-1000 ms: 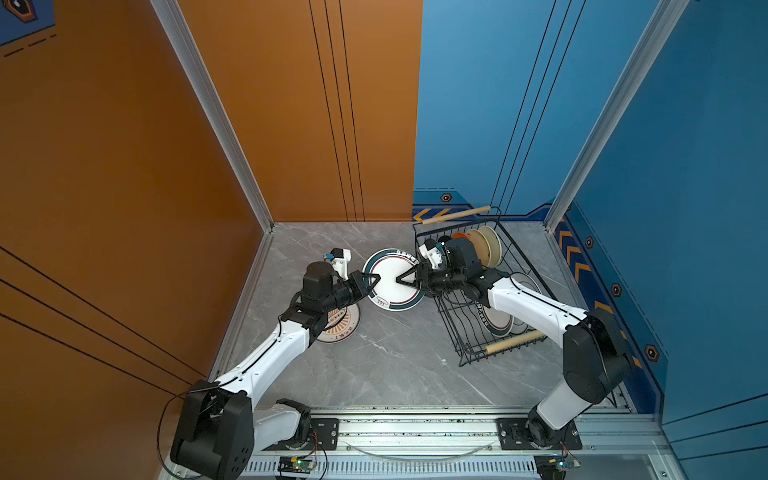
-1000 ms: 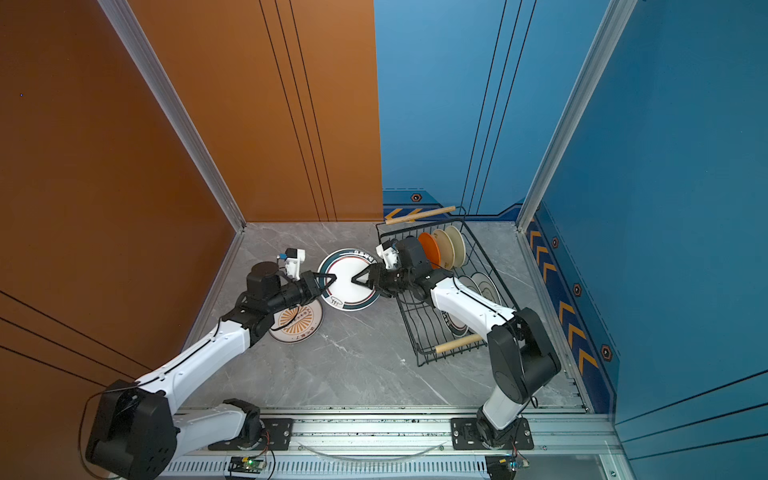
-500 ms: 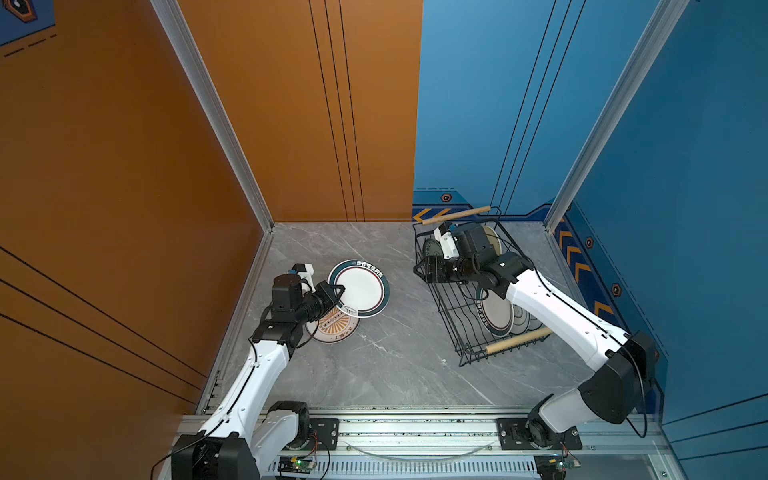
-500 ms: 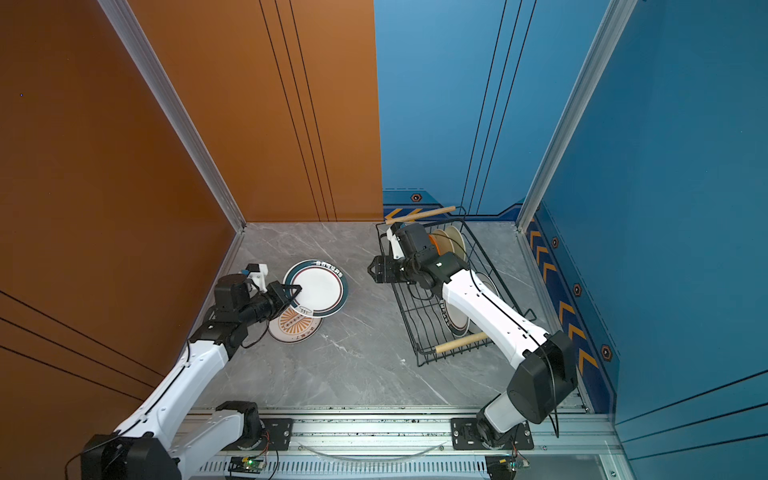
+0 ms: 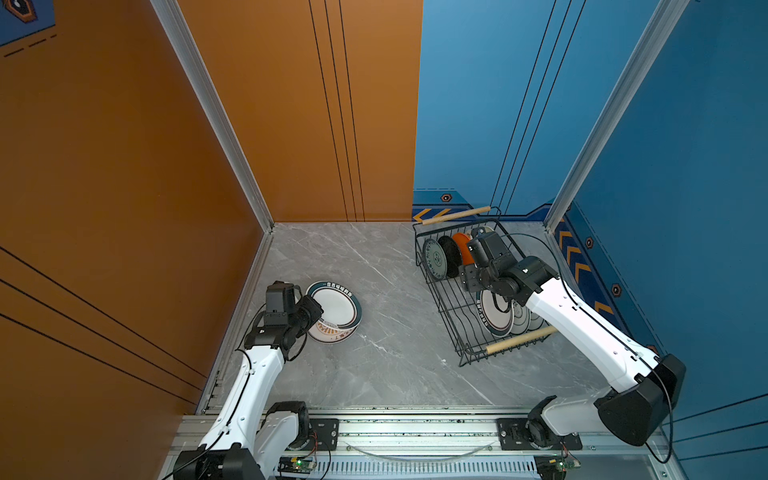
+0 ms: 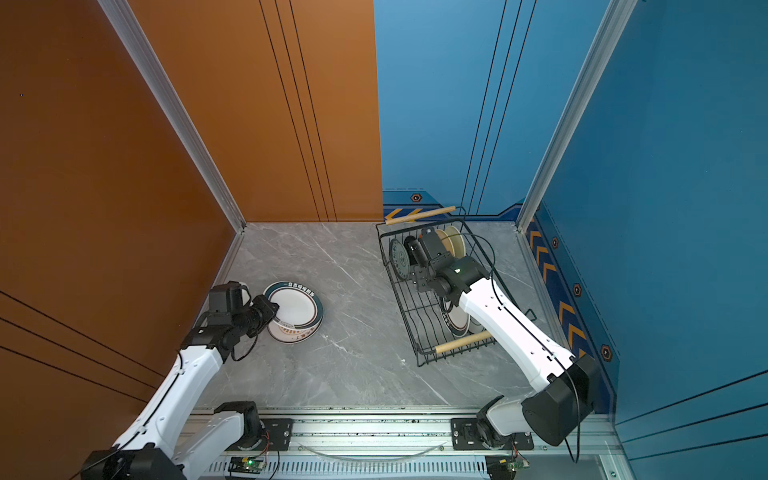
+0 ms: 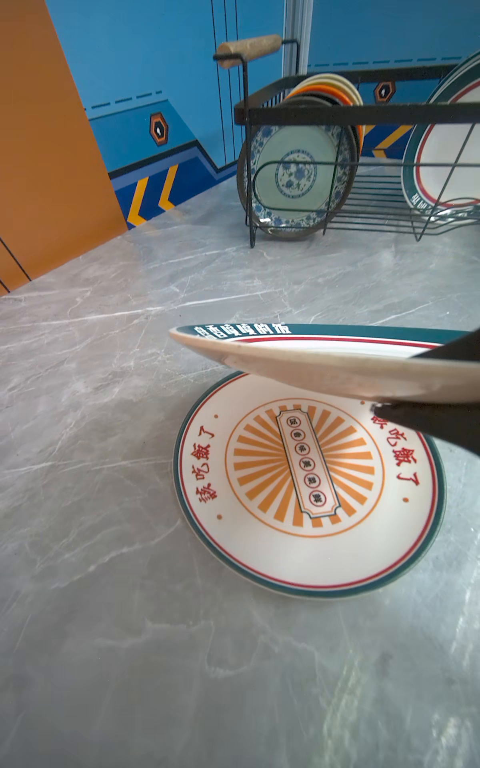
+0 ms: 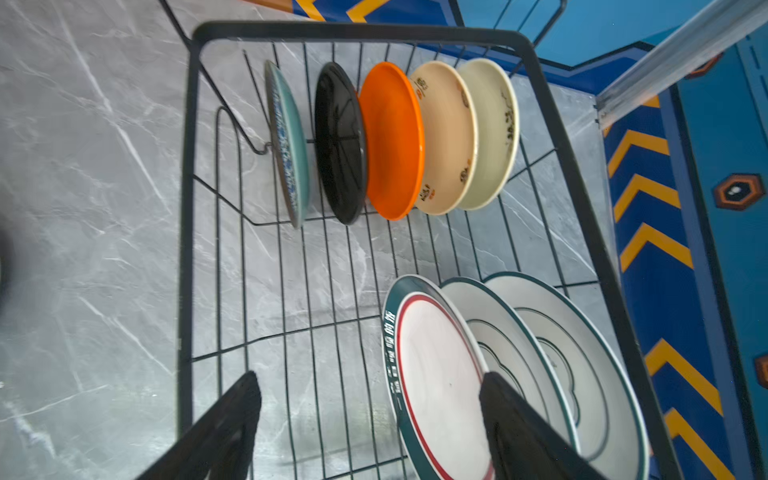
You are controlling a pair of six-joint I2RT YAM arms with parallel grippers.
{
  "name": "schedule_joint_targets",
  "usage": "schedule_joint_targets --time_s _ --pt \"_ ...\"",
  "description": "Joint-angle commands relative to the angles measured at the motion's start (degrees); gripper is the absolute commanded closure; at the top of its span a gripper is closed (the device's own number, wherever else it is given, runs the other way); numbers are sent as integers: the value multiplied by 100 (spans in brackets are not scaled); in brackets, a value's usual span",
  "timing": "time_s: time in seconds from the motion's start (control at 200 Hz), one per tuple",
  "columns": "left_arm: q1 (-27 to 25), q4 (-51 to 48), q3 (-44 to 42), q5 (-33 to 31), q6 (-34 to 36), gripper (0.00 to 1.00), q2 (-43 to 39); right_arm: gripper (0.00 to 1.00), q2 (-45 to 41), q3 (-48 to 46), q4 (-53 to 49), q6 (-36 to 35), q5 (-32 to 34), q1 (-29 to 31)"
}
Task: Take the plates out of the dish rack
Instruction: 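Lower the green-rimmed plate onto the sunburst plate with the left gripper while the right withdraws, then lay the green-rimmed plate flat on top of the sunburst plate with the left gripper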
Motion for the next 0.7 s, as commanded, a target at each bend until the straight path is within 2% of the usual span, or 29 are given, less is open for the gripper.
schedule_joint_targets --time_s 0.0,0.691 --pt "69 -102 -24 -293 149 100 111 19 -95 -152 -275 -130 336 -36" --pt "187 -185 -316 -490 221 99 404 19 -43 -418 -302 -108 -49 -230"
